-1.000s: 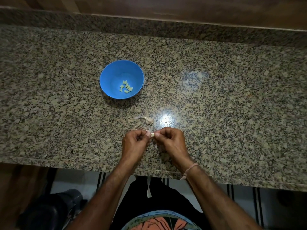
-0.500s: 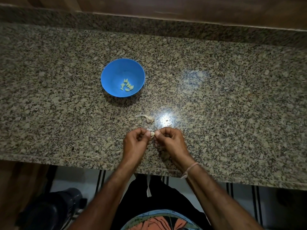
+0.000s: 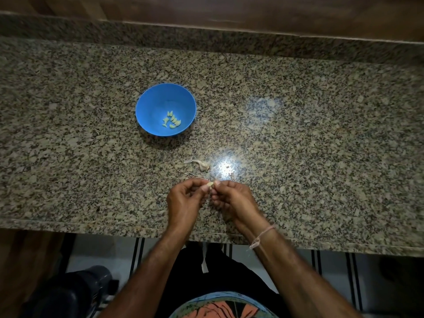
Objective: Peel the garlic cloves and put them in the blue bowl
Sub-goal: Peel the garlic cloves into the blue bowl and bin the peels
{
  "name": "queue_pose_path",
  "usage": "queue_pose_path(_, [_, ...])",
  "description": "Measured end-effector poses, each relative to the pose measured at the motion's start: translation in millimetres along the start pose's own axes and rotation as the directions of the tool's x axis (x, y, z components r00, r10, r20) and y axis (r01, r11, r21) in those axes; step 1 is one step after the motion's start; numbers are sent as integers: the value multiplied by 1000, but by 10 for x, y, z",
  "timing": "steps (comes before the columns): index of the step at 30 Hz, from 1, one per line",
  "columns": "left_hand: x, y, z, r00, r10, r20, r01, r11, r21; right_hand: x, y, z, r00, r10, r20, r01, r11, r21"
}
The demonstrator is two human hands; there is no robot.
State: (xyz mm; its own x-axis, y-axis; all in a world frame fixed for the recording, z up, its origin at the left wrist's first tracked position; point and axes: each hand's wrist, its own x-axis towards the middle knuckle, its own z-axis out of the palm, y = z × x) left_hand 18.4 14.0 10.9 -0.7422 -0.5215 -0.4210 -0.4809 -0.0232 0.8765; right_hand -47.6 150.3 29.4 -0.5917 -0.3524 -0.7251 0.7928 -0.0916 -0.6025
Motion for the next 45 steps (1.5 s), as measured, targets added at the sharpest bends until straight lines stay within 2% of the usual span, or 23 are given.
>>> queue_pose_path(6, [20, -3, 20, 980, -193, 54, 200, 959, -199, -15, 97, 14, 971, -241, 11, 236, 938, -256])
queue_pose_path(11, [90, -87, -36, 972, -236, 10, 235, 959, -157, 55, 150, 37, 932, -363, -25, 311, 831, -462])
queue_pose_path(12, [113, -81, -57, 971, -238, -6, 234, 959, -159, 76, 165, 28, 916, -400, -28, 328, 788, -522])
queue_pose_path(16, [190, -23, -157, 980, -197, -2, 195, 971, -141, 141, 263, -12, 826, -561, 58, 389, 492, -779])
queue_pose_path(18, [204, 12, -174, 984, -177, 12, 177, 977, -119, 133, 270, 18, 788, -613, 59, 404, 442, -801])
queue_pose_path(20, [207, 44, -176, 986, -163, 39, 166, 983, -82, 100, 235, 94, 769, -637, 58, 450, 474, -757])
queue_pose_path(23, [192, 60, -162, 986, -132, 104, 135, 991, -23, 82, 219, 198, 800, -597, 61, 489, 589, -643])
queue_pose_path(26, [198, 46, -167, 988, -91, 125, 84, 995, 60, 87, 269, 232, 819, -574, -4, 470, 675, -569])
queue_pose_path(29, [172, -5, -193, 979, -106, 172, 104, 994, 20, 74, 291, 222, 829, -557, -41, 456, 717, -527])
queue_pose_path(31, [185, -18, -269, 977, -127, 172, 131, 991, -15, 55, 294, 215, 831, -554, -53, 451, 726, -519])
queue_pose_path(32, [208, -6, -335, 985, -103, 135, 102, 995, 16, 47, 296, 205, 829, -554, -75, 440, 730, -524])
queue_pose_path(36, [349, 47, -620, 998, 65, -28, -55, 961, 271, 43, 325, 58, 798, -580, -166, 380, 697, -608])
queue_pose_path(40, [374, 25, -661, 977, 213, 3, -195, 891, 410, -10, 310, -69, 810, -566, -151, 361, 686, -632])
queue_pose_path(42, [291, 10, -581, 955, 298, -5, -263, 850, 456, -32, 301, -121, 787, -602, -137, 376, 644, -667])
queue_pose_path(43, [226, 0, -514, 947, 320, 31, -297, 834, 464, -42, 296, -153, 775, -620, -126, 383, 618, -687])
queue_pose_path(45, [84, -41, -317, 927, 325, 188, -376, 792, 481, -45, 295, -221, 760, -642, -99, 389, 572, -722])
